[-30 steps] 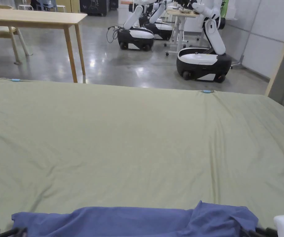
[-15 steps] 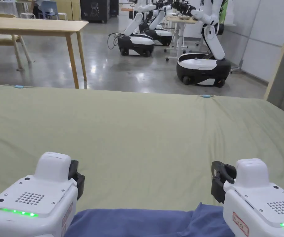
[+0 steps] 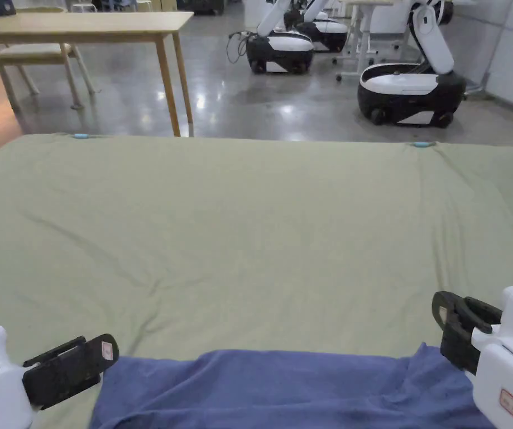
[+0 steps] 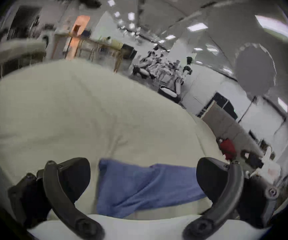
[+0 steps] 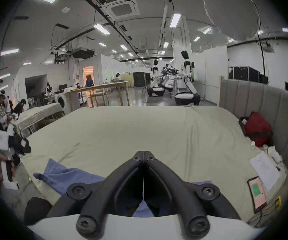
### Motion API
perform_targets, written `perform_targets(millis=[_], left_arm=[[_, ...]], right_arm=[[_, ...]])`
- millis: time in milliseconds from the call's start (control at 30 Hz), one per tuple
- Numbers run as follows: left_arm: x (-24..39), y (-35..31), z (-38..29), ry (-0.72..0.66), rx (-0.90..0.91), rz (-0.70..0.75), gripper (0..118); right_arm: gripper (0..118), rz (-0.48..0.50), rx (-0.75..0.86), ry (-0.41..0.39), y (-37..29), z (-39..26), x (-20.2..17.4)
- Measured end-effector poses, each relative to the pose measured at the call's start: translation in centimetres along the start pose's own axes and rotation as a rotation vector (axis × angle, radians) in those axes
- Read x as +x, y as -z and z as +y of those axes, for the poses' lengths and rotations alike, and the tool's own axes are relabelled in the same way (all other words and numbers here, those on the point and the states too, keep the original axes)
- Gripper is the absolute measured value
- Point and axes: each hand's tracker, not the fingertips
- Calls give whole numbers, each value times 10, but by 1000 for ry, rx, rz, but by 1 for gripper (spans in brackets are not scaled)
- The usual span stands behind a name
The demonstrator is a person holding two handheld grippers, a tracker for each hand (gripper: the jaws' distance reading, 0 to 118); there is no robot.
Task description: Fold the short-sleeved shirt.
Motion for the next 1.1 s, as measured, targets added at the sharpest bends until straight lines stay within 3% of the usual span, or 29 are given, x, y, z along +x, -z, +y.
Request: perform_targets(millis=[100, 200, 267, 367, 400, 467, 500, 567, 600, 733, 900, 1100], left_arm=[[-51, 19, -23, -277, -103, -102, 118], [-69, 57, -63, -465, -261, -270, 118], [-61, 63, -67, -409, -110, -351, 118], [-72, 97, -71, -632, -144, -524, 118], [-71, 106, -72, -659, -161, -567, 101], [-72, 121, -71, -656, -201, -400, 8], [-73, 125, -76, -641, -259, -291, 9], [-74, 118, -69, -627, -230, -364, 9], [-71, 107, -58, -612, -195, -309, 9], [-58, 62, -12, -419, -67, -118, 9], [65, 38, 12, 115, -48, 56, 9], [208, 124, -63, 707, -157, 133, 9]], right_arm=[[1, 8, -15, 8, 4, -4, -10], [1, 28, -39, 28, 9, -6, -15], [1, 24, -47, 17, 11, -5, -20], [1, 27, -52, 18, 13, -2, -22], [1, 25, -55, 18, 15, -1, -23], [1, 17, -58, 16, 17, -2, -25], [1, 15, -61, 17, 16, -2, -26], [1, 14, -69, 21, 16, -3, -26], [1, 10, -73, 17, 17, -3, -27], [1, 8, -84, 17, 16, -5, -25], [1, 0, -64, 7, 11, -9, -22], [1, -19, -68, 22, 1, -24, -10]])
